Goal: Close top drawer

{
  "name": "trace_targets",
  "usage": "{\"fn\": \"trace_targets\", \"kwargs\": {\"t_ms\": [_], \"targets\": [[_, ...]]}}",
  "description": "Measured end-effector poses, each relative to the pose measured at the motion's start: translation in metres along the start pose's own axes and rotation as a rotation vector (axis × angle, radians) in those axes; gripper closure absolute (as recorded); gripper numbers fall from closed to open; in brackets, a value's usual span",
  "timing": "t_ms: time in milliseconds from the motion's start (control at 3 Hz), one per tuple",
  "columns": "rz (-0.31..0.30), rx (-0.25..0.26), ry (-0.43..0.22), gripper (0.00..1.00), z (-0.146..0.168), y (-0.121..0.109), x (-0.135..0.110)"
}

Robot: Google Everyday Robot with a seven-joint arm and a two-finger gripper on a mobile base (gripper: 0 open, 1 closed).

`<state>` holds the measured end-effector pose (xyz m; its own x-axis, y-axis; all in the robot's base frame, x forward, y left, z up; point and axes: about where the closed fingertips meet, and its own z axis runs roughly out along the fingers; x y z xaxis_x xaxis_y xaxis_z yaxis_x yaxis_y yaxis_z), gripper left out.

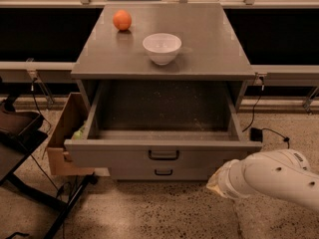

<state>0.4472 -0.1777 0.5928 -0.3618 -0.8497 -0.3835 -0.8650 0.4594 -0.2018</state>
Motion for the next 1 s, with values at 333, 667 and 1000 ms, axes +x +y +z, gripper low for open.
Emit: {"fn": "trace_targets", "kwargs": {"t_ms": [333,667,1000], "targets": [[0.000,0.000,0.000,1.00,0.000,0.000,0.000],[-0.026,0.002,-0.005,1.00,0.018,-0.027,-0.012],[-0.033,-0.014,-0.035,1.00,0.041,-0.043,-0.019]]}}
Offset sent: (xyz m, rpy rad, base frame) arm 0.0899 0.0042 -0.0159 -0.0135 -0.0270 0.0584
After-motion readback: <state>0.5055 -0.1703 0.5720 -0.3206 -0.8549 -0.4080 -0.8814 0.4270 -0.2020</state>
